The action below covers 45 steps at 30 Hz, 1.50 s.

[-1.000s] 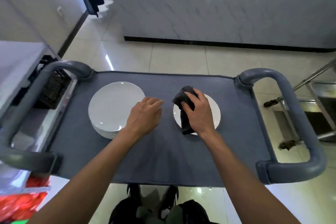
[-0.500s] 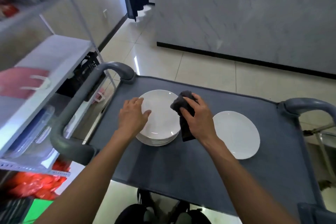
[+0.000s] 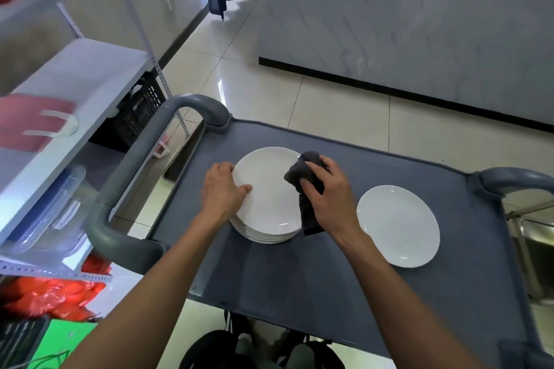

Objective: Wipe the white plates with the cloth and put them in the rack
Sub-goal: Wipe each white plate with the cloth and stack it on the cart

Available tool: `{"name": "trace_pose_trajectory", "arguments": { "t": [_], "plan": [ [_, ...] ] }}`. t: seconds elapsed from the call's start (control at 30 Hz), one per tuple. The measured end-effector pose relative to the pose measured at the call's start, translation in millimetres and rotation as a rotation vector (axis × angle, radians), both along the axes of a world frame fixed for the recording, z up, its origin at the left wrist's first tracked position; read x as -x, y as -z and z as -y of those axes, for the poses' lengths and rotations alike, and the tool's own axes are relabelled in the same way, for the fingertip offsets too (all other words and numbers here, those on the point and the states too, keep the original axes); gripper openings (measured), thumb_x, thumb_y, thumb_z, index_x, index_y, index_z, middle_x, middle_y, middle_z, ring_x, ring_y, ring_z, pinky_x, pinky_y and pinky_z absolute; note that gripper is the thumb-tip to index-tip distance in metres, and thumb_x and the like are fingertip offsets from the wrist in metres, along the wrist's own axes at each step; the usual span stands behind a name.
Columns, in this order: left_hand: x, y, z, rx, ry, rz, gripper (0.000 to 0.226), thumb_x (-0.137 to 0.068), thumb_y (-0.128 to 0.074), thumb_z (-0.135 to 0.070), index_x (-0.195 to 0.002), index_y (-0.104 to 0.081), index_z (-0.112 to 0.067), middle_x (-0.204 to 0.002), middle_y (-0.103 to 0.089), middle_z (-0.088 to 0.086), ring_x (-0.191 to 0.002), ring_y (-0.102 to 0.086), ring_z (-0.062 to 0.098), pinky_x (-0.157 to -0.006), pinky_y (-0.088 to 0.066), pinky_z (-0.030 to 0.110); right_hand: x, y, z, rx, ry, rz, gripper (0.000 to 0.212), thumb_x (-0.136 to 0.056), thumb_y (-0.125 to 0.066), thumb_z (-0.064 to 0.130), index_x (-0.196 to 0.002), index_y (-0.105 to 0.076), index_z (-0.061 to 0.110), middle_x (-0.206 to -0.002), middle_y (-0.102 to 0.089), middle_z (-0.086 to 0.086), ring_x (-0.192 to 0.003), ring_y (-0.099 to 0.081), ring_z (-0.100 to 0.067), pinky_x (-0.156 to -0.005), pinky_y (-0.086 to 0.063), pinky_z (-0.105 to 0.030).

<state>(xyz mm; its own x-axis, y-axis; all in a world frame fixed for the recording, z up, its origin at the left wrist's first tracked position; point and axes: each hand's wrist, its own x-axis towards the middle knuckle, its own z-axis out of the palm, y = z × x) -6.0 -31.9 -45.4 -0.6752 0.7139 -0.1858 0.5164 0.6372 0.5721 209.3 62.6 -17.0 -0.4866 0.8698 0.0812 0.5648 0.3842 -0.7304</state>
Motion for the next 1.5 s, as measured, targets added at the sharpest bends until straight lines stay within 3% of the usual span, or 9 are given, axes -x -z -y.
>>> {"name": "trace_pose_trajectory", "arguments": {
  "t": [0.27, 0.43, 0.6, 0.73, 0.87, 0.97, 1.07, 1.2, 1.5],
  "plan": [
    [2, -9, -8, 0.021, -0.062, 0.096, 0.052, -0.071, -0.086, -0.031, -0.112, -0.058, -0.013, -0.117, -0.057, 0.005, -0.108, -0.057, 0.025, -0.091, -0.049, 0.04, 3, 4, 2, 0.018, 0.009, 0.0, 0.042, -0.094, -0.069, 0.024, -0.136, -0.063, 0.019, -0.148, -0.048, -0.002, -0.136, -0.045, -0.025, -0.112, -0.04, -0.046],
    [1, -20, -8, -0.003, -0.083, 0.158, 0.038, -0.073, -0.087, -0.02, -0.098, -0.059, -0.013, -0.103, -0.057, 0.0, -0.097, -0.054, 0.02, -0.085, -0.049, 0.036, 3, 6, 4, 0.021, 0.02, -0.001, 0.042, -0.094, -0.068, 0.024, -0.136, -0.063, 0.02, -0.148, -0.049, -0.002, -0.136, -0.045, -0.025, -0.112, -0.04, -0.046],
    [6, -23, -7, -0.01, -0.081, 0.246, 0.045, -0.07, -0.087, -0.022, -0.11, -0.066, -0.013, -0.106, -0.066, 0.0, -0.1, -0.061, 0.023, -0.088, -0.053, 0.039, 6, 5, 6, 0.02, 0.015, 0.008, 0.041, -0.094, -0.068, 0.025, -0.135, -0.063, 0.02, -0.145, -0.05, -0.002, -0.134, -0.047, -0.025, -0.11, -0.041, -0.047],
    [9, -22, -1, -0.038, -0.079, 0.304, 0.024, -0.074, -0.082, -0.02, -0.093, -0.068, -0.016, -0.094, -0.069, 0.0, -0.089, -0.066, 0.022, -0.075, -0.054, 0.035, 10, 3, 8, 0.008, 0.017, 0.029, 0.04, -0.095, -0.067, 0.027, -0.135, -0.063, 0.021, -0.147, -0.049, -0.002, -0.134, -0.045, -0.024, -0.111, -0.04, -0.046],
    [18, -21, 1, -0.064, -0.095, 0.35, 0.004, -0.083, -0.071, -0.017, -0.085, -0.071, -0.013, -0.087, -0.072, 0.007, -0.083, -0.069, 0.028, -0.07, -0.06, 0.042, 12, 0, 11, 0.002, 0.017, 0.031, 0.04, -0.095, -0.066, 0.027, -0.135, -0.063, 0.023, -0.146, -0.049, 0.0, -0.133, -0.046, -0.024, -0.11, -0.041, -0.046],
    [22, -24, 1, -0.052, -0.077, 0.391, 0.006, -0.089, -0.066, -0.013, -0.088, -0.07, -0.008, -0.089, -0.072, 0.013, -0.07, -0.068, 0.029, -0.053, -0.058, 0.035, 14, -3, 17, 0.0, 0.007, 0.045, 0.04, -0.095, -0.066, 0.028, -0.135, -0.063, 0.024, -0.147, -0.048, 0.002, -0.134, -0.045, -0.022, -0.11, -0.041, -0.042],
    [25, -26, 1, -0.043, -0.079, 0.485, 0.004, -0.093, -0.063, -0.01, -0.092, -0.066, -0.008, -0.096, -0.07, 0.015, -0.079, -0.07, 0.031, -0.052, -0.059, 0.037, 18, -3, 27, 0.011, -0.004, 0.065, 0.039, -0.096, -0.066, 0.03, -0.134, -0.063, 0.027, -0.149, -0.047, 0.006, -0.134, -0.043, -0.019, -0.108, -0.041, -0.037],
    [27, -29, 3, -0.01, -0.063, 0.583, 0.008, -0.096, -0.057, -0.011, -0.101, -0.06, -0.006, -0.102, -0.068, 0.014, -0.087, -0.069, 0.032, -0.054, -0.06, 0.041, 29, 4, 39, 0.019, -0.024, 0.067, 0.036, -0.095, -0.066, 0.033, -0.13, -0.066, 0.027, -0.148, -0.048, 0.005, -0.135, -0.043, -0.019, -0.11, -0.041, -0.042],
    [29, -36, 4, -0.032, 0.03, 0.746, 0.024, -0.1, -0.049, -0.003, -0.119, -0.058, -0.014, -0.099, -0.068, 0.013, -0.069, -0.067, 0.026, -0.044, -0.054, 0.032, 50, 10, 59, -0.047, -0.032, 0.133, 0.037, -0.094, -0.067, 0.035, -0.128, -0.069, 0.021, -0.148, -0.052, -0.001, -0.134, -0.045, -0.024, -0.114, -0.036, -0.04]
  ]
}}
